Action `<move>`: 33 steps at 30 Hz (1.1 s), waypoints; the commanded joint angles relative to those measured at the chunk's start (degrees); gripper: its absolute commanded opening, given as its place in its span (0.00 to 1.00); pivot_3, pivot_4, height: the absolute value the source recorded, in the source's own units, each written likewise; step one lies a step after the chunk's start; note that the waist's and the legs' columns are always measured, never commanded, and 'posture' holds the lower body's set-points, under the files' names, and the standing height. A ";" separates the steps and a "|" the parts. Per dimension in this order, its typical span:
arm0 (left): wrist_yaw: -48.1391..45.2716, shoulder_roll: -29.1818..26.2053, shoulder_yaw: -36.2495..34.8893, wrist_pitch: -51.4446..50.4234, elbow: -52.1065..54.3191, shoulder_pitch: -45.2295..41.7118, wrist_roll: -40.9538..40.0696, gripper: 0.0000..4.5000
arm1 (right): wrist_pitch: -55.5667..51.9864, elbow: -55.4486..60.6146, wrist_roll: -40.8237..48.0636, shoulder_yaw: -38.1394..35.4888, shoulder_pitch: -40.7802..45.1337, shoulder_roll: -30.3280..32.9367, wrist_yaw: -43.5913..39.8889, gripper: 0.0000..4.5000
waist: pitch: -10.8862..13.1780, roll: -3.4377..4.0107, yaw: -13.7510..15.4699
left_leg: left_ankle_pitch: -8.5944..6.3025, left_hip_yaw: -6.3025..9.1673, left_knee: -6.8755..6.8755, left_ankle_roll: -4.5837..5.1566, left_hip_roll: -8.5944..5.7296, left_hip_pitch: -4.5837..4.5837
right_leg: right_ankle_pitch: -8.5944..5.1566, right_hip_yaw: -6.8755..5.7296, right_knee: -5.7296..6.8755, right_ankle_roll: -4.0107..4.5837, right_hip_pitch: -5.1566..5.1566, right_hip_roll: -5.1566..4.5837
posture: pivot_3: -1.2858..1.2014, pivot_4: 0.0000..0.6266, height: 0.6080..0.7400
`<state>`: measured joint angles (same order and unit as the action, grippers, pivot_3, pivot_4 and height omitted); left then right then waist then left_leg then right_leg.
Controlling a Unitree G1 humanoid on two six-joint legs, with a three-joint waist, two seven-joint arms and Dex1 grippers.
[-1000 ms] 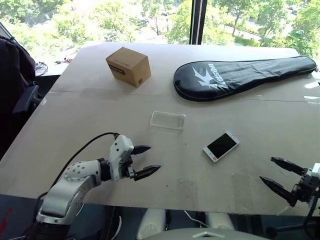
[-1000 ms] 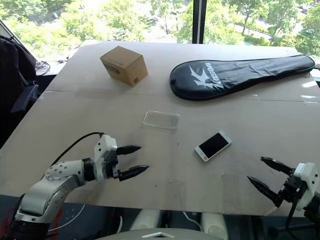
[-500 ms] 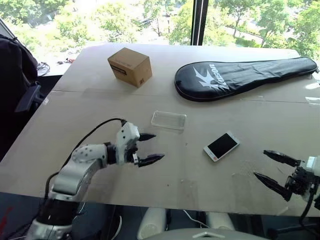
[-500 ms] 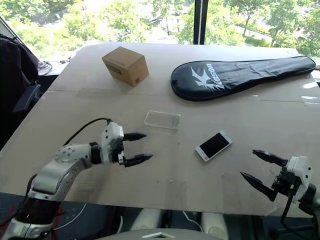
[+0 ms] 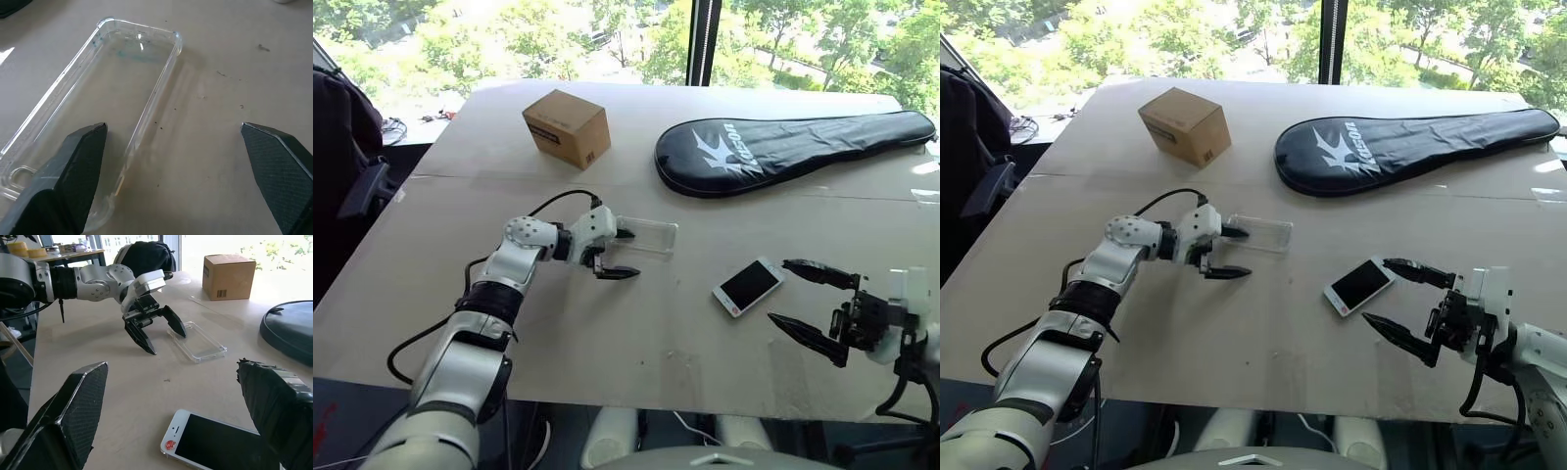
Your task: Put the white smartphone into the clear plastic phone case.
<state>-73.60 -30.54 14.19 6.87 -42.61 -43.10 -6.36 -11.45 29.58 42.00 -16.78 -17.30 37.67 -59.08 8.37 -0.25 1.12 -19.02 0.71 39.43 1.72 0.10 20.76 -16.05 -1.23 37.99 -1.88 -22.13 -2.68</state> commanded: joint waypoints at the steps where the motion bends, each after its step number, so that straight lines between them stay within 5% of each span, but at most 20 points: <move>1: -1.97 0.99 1.01 1.46 -6.45 -1.17 2.87 0.80 | -0.23 3.62 1.54 -2.30 -2.45 -0.20 0.88 1.00 | -0.01 -0.01 -0.21 | -0.01 -0.01 0.00 0.01 0.00 -0.04 | 0.00 0.01 0.02 0.00 0.02 0.00 | 0.52 0.24 1.00; 9: -4.33 2.13 1.08 5.17 -10.10 -2.63 4.88 0.04 | 0.02 3.67 1.78 -3.01 -3.73 0.10 0.67 1.00 | -0.03 -0.02 -0.43 | 0.00 -0.06 0.00 0.00 0.00 -0.08 | 0.01 0.06 0.04 -0.01 0.02 0.01 | 0.52 0.24 1.00; 12: -7.43 2.63 0.87 2.86 -6.57 -1.15 3.33 0.01 | -0.03 3.51 1.69 -2.94 -3.62 0.08 0.46 1.00 | -0.04 -0.02 -0.32 | 0.00 -0.04 0.01 0.00 0.00 -0.09 | 0.01 0.07 0.07 -0.01 0.02 0.01 | 0.52 0.24 1.00; 19: -12.66 1.80 4.82 -19.56 28.07 13.06 -5.34 0.01 | -0.51 3.04 1.03 -1.88 -3.91 0.51 -0.34 1.00 | -0.06 0.03 -0.27 | -0.03 -0.04 -0.03 0.05 0.04 0.00 | -0.01 0.14 -0.05 -0.03 0.01 -0.22 | 0.52 0.24 1.00; 23: -11.53 0.76 7.08 -25.62 38.11 17.21 -6.10 0.01 | -0.70 3.11 -0.20 -0.63 -3.53 0.49 0.06 1.00 | -0.06 0.03 -0.31 | -0.03 -0.02 -0.01 0.04 0.04 -0.03 | -0.01 0.13 0.00 -0.03 0.01 -0.31 | 0.52 0.24 1.00; 26: -9.61 0.61 7.36 -26.85 40.73 18.49 -5.76 0.20 | -0.82 3.21 -1.43 -0.36 -3.57 0.46 1.07 1.00 | -0.06 0.04 -0.35 | -0.03 -0.01 0.00 0.04 0.06 -0.09 | -0.01 0.15 0.09 -0.02 0.02 -0.25 | 0.52 0.24 1.00; 33: -7.82 -0.87 5.53 -28.27 42.88 18.27 -6.33 0.89 | -0.55 2.65 -2.76 -0.33 -2.97 2.25 -0.28 1.00 | -0.06 0.04 -0.35 | -0.02 -0.05 0.03 0.04 0.06 -0.09 | 0.00 0.21 0.09 -0.02 0.02 -0.11 | 0.52 0.24 1.00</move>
<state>-82.12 -30.36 20.77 -20.70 -1.43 -24.51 -11.92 -12.40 31.30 40.11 -16.53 -20.39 38.36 -58.31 8.31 -0.22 0.77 -19.05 0.66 39.47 1.76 0.16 20.67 -16.06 -1.02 38.08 -1.90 -22.12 -2.80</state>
